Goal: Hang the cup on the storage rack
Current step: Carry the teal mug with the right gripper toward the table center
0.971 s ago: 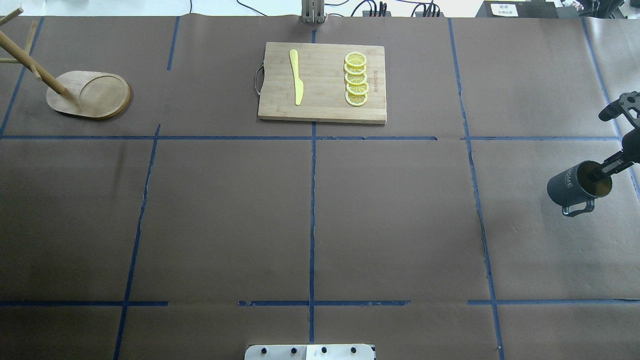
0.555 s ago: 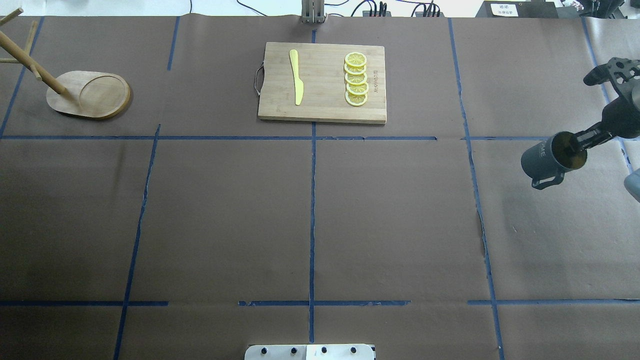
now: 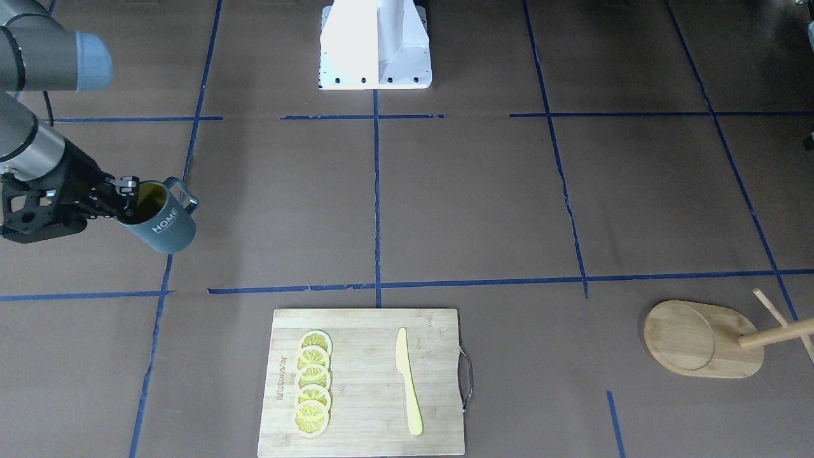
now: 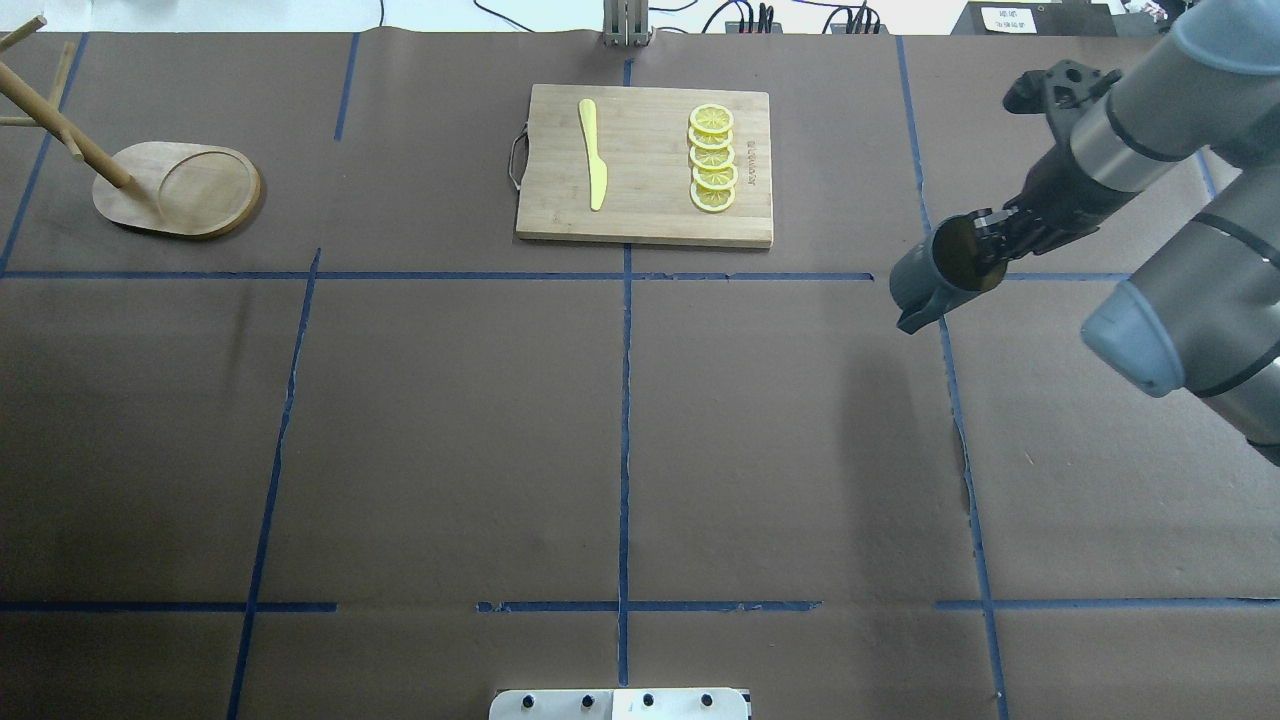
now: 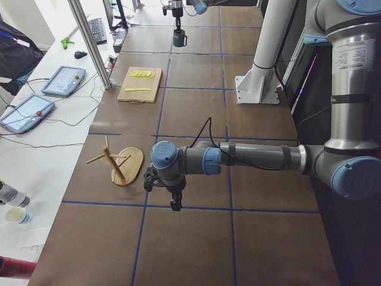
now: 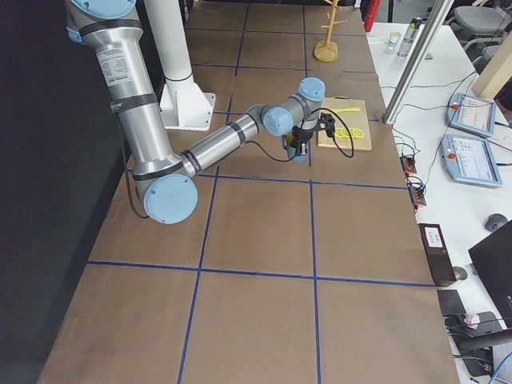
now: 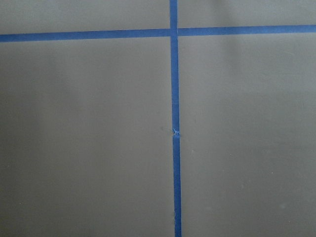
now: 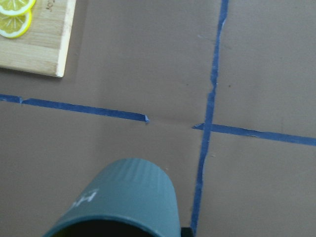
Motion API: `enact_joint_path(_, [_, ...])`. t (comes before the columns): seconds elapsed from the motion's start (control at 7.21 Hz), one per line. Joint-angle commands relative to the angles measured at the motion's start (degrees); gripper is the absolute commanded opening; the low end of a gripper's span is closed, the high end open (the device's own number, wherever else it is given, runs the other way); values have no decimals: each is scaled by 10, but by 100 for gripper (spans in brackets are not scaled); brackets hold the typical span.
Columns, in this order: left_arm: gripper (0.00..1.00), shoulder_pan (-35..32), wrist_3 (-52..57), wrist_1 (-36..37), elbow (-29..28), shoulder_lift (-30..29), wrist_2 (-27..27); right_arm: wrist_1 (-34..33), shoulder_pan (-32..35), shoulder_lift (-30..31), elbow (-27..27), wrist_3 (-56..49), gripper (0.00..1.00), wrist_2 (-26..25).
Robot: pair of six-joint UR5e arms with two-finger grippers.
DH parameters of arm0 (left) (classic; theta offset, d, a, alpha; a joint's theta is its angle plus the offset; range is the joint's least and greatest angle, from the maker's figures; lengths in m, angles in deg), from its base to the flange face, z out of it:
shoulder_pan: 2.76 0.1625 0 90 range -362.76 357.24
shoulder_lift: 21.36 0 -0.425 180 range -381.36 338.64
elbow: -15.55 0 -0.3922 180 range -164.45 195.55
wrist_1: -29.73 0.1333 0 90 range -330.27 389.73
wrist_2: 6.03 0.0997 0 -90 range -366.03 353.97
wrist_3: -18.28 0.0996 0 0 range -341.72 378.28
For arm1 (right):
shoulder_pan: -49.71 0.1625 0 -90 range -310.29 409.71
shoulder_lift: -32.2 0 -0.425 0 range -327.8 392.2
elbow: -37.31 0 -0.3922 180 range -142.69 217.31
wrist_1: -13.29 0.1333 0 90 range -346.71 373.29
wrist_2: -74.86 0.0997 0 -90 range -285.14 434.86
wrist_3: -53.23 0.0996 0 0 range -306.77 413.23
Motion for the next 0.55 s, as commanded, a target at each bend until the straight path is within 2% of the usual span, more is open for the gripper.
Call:
enact_joint_path(0.0, [100,0,0,0,0,0,0,-9,-63,-51,2,138,0,-40])
enact_joint_path(0.28, [100,0,0,0,0,0,0,-10,-111,-94,5,276,0,-47])
enact_joint_path(0.42, [100,0,0,0,0,0,0,-38,-142,-125,9,357,0,-60])
